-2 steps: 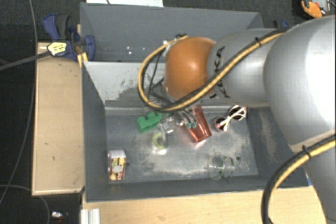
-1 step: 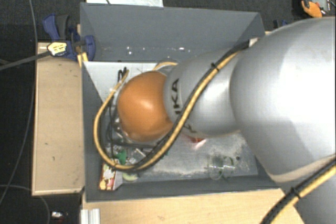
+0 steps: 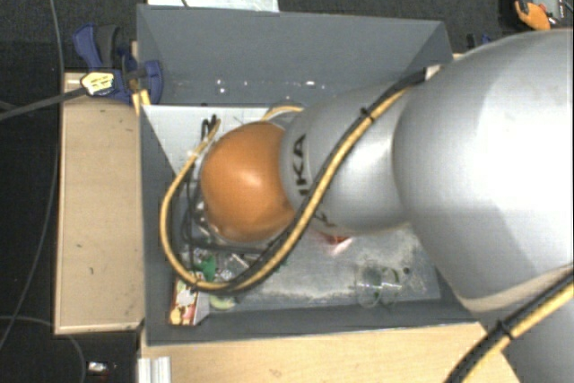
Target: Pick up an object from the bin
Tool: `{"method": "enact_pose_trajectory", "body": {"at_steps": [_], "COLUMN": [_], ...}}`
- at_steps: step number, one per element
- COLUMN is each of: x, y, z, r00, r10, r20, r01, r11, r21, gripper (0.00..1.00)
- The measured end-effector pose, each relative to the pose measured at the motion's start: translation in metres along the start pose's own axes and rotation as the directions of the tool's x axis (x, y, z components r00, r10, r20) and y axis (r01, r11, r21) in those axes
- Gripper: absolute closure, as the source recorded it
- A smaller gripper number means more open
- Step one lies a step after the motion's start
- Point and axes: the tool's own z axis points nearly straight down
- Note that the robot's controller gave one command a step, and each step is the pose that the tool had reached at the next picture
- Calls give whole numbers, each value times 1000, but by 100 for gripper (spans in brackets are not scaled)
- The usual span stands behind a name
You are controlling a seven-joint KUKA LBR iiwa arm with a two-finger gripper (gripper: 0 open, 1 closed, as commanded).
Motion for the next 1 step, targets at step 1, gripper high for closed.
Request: {"method": "enact_pose_trajectory", "body": {"at_steps": [1], "x": [0], "y": [0], "z": [-1], "r00": [1000], "r10": [2], "r20": [1], "r01": [-2], "r11": [1000], "r21": [0], "gripper": [100]}}
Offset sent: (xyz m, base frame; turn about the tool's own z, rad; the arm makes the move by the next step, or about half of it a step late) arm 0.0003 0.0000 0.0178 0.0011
